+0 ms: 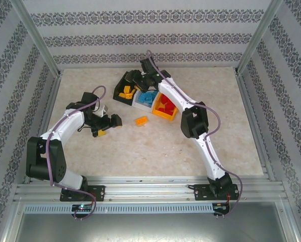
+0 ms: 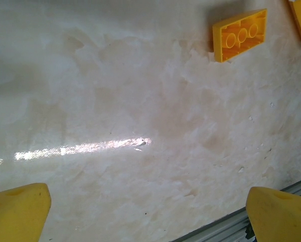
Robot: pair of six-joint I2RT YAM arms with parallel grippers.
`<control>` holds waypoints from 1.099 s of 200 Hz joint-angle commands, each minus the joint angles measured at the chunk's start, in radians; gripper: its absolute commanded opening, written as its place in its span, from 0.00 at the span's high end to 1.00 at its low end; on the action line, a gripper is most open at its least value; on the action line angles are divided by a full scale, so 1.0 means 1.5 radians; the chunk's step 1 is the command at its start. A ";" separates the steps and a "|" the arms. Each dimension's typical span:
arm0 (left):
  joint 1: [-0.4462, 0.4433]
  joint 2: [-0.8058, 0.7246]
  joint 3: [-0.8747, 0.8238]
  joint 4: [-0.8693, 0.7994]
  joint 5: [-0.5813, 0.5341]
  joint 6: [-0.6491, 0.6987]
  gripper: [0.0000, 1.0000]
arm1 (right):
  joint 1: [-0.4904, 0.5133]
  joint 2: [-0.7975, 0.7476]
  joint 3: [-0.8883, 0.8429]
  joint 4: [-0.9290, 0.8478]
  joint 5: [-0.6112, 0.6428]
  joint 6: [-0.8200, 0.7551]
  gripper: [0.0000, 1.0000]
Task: Sort the legos into containers by color
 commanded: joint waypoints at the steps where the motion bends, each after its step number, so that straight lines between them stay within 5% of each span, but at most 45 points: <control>1: -0.004 0.002 0.020 -0.004 -0.004 0.016 0.00 | -0.007 -0.040 -0.004 -0.033 0.005 -0.026 0.26; 140: -0.021 -0.031 0.023 0.001 0.003 0.016 0.00 | -0.006 -0.453 -0.560 0.065 0.053 -0.097 0.24; 220: -0.060 -0.013 0.046 0.001 -0.016 0.019 0.00 | -0.006 -0.648 -0.744 -0.008 0.114 -0.125 0.24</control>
